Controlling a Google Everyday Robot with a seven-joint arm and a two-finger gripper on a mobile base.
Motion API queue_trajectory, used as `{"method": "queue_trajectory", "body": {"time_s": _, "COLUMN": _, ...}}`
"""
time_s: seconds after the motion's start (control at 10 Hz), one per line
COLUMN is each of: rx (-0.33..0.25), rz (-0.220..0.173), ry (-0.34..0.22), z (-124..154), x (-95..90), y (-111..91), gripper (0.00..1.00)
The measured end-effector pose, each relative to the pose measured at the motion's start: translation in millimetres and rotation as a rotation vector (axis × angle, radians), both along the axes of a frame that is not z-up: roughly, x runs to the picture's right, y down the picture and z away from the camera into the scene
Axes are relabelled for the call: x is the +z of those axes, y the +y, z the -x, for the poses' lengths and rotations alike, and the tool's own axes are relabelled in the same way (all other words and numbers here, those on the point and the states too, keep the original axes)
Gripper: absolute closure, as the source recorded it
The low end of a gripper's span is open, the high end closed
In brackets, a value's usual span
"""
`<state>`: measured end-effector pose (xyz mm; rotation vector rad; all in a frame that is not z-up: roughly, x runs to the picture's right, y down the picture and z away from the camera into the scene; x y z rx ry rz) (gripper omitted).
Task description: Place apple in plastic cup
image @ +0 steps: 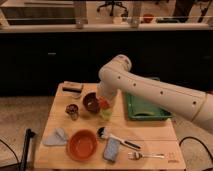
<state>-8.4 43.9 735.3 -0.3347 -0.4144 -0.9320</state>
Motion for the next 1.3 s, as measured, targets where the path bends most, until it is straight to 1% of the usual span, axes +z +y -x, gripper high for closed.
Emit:
{"method": "queue_trajectory", "body": {"time_s": 0.3, "rx": -0.003, "rz": 0.036, "ry": -0.005, "z": 4, "x": 17.8, "y": 1, "gripper": 0.98}}
{"method": "queue_trajectory", "body": {"time_s": 0.4, "rx": -0.001, "rz": 0.053, "ry": -0.007, "z": 6, "x": 22.5, "y": 1, "gripper": 0.95}}
{"method": "queue_trajectory", "body": {"time_s": 0.5, "rx": -0.005, "rz": 0.070, "ry": 0.001, "z": 3, "x": 29.3, "y": 5, "gripper": 0.86}}
{"method": "queue_trajectory", "body": {"time_s": 0.6, "rx": -0.004, "rz": 0.077, "ry": 0.001, "z": 4, "x": 33.4, "y": 6, "gripper": 0.78}}
{"method": "queue_trajectory", "body": {"time_s": 0.8, "rx": -0.005, "rz": 0.092, "ry": 0.012, "z": 2, "x": 38.4, "y": 8, "gripper": 0.57}}
{"method": "queue_trajectory", "body": {"time_s": 1.1, "rx": -0.005, "rz": 0.096, "ry": 0.038, "z": -4, "x": 42.2, "y": 8, "gripper": 0.26}}
{"method": "queue_trajectory", "body": {"time_s": 1.2, "rx": -0.003, "rz": 0.095, "ry": 0.040, "z": -5, "x": 41.7, "y": 7, "gripper": 0.21}}
{"method": "queue_trajectory", "body": {"time_s": 1.3, "rx": -0.001, "rz": 0.093, "ry": 0.043, "z": -5, "x": 41.4, "y": 7, "gripper": 0.20}}
